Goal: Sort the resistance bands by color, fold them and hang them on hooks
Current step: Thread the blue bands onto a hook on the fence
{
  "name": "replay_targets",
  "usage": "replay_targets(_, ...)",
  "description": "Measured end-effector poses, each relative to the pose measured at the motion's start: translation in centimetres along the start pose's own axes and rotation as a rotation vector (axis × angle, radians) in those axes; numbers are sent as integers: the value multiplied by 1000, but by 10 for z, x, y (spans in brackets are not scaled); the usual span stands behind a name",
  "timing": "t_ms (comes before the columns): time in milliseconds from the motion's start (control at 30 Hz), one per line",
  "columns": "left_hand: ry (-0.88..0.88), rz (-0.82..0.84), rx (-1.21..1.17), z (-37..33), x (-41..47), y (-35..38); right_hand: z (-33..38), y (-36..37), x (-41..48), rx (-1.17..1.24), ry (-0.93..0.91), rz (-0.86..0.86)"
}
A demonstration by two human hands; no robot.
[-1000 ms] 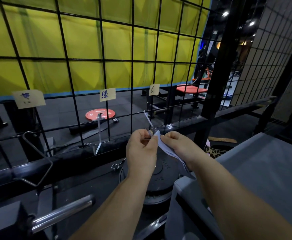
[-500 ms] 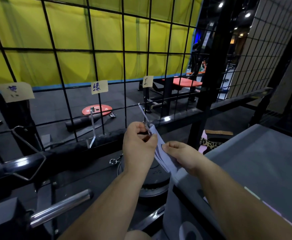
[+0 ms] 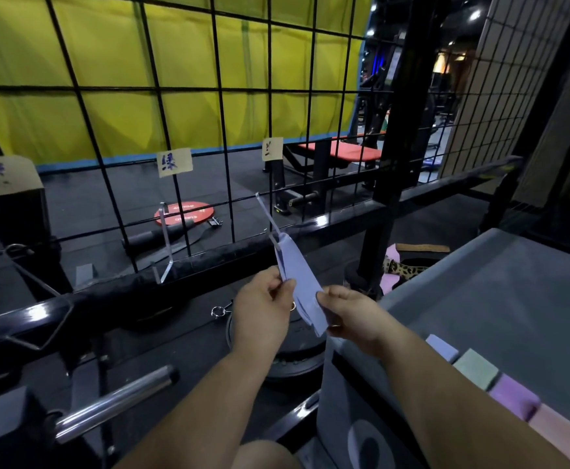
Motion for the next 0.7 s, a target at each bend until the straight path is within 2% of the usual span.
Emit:
replay_targets(500, 24, 56, 122, 9, -1, -4, 14, 4, 4, -80, -44, -84)
replay_targets(700, 82, 79, 132, 3, 0, -8, 39, 9, 8, 30, -138, -132)
Point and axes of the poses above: each hand's wrist, its own x-axis towards the middle knuckle, its own y-axis out of the palm, z = x × y, the point moved 2 cm from there along x, towards the middle knuckle, and after that the axes turned 12 degrees about -x, right-handed, at the moved point
